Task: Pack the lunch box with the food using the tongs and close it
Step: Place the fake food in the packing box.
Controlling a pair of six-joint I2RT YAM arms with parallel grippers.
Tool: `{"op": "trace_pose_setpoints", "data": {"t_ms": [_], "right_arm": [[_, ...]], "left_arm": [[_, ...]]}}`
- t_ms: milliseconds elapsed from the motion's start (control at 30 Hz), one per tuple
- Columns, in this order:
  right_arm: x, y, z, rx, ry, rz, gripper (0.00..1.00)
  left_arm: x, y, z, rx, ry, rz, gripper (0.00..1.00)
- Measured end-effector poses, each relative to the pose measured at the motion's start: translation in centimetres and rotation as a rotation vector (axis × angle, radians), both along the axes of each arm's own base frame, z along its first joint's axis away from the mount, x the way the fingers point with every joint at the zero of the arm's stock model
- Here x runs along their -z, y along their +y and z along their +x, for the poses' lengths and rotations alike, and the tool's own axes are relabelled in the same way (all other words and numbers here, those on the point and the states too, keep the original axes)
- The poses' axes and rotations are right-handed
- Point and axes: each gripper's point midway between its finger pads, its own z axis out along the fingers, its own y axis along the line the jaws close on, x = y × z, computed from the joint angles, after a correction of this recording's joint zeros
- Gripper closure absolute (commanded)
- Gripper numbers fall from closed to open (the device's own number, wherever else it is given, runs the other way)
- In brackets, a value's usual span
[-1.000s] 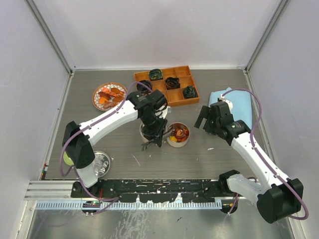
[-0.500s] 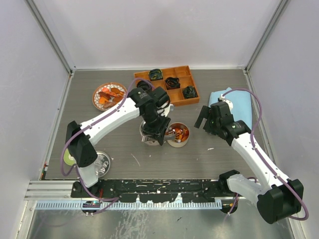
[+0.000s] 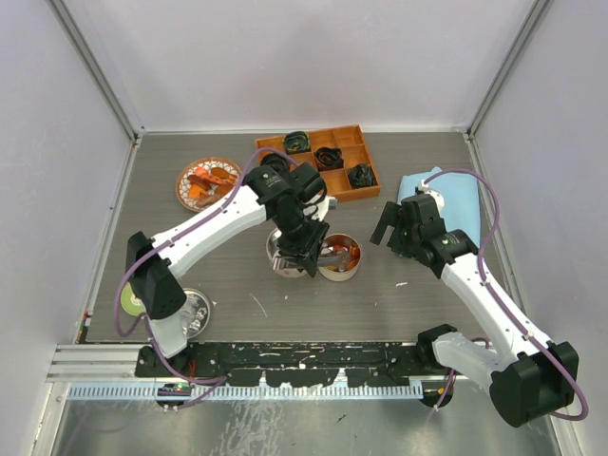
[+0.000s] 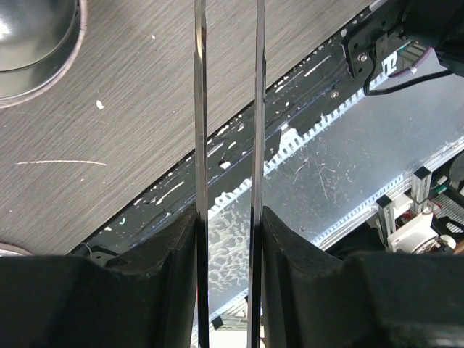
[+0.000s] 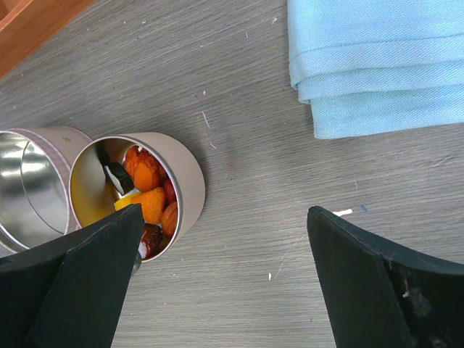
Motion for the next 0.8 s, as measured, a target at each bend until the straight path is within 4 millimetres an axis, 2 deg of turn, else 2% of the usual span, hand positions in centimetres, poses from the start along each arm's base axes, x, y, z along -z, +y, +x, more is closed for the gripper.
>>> {"op": "trace_pose_setpoints", "data": {"t_ms": [167,433,633,800], "right_arm": [[0.2,0.0,-0.1,0.000,0.004,-0.001,0.00],[0.2,0.0,-0.1,0.000,0.005,-0.002,0.00],[0.2,0.0,-0.1,0.000,0.005,-0.002,0.00],[0.2,0.0,-0.1,0.000,0.005,-0.002,0.00]], "left_arm": [[0.6,-0.3,-0.7,0.031,0.016,0.014,0.66],[3.7,0.5,-0.5,0.068,0.006,0.165,0.71],[3.4,1.2,0.5,0.064,-0.066,0.221,0.72],[3.2,1.3,1.0,0.054,-0.092,0.228,0.67]]}}
